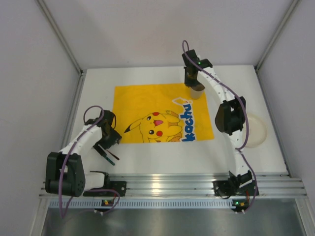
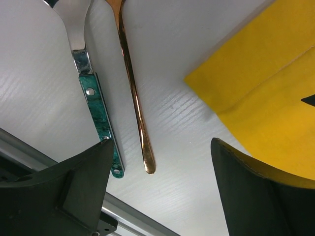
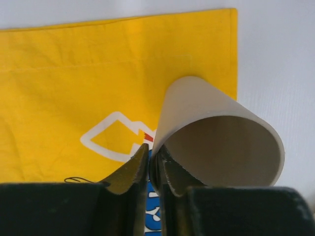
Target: Set the dinner table for one person
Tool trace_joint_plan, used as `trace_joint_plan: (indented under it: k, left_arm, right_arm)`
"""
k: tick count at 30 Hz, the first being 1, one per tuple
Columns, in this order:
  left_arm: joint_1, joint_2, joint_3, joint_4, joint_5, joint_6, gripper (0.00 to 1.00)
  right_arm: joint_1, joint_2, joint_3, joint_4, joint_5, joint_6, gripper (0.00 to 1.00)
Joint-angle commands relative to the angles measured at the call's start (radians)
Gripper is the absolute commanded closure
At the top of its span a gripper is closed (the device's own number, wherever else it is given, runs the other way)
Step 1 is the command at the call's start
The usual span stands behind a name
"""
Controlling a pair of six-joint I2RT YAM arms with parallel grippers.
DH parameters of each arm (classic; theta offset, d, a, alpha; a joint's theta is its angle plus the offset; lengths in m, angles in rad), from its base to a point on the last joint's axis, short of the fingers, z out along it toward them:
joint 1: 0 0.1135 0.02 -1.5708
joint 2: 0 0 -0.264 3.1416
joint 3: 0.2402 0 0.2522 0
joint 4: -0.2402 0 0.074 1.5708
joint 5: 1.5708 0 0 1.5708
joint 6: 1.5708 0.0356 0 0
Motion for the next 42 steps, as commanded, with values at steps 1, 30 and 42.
trace_joint_plan:
  k: [1,30,42]
  left_arm:
    - [0.006,0.000,0.004,0.026,-0.028,-0.020,0.15]
    - [0.008,0.156,-0.177,0.236,-0.108,-0.089,0.94]
    - [0.006,0.003,-0.019,0.028,-0.093,0.041,1.00]
  right_arm:
    - [0.031,-0.006,0.015,0.067,0.010,-0.002,0.81]
    - [0.027,-0.432,-0.323,-0.068,0.044,0.029,0.26]
    - [0.033,-0.456,-0.274,-0.120,0.087,0.045,0.27]
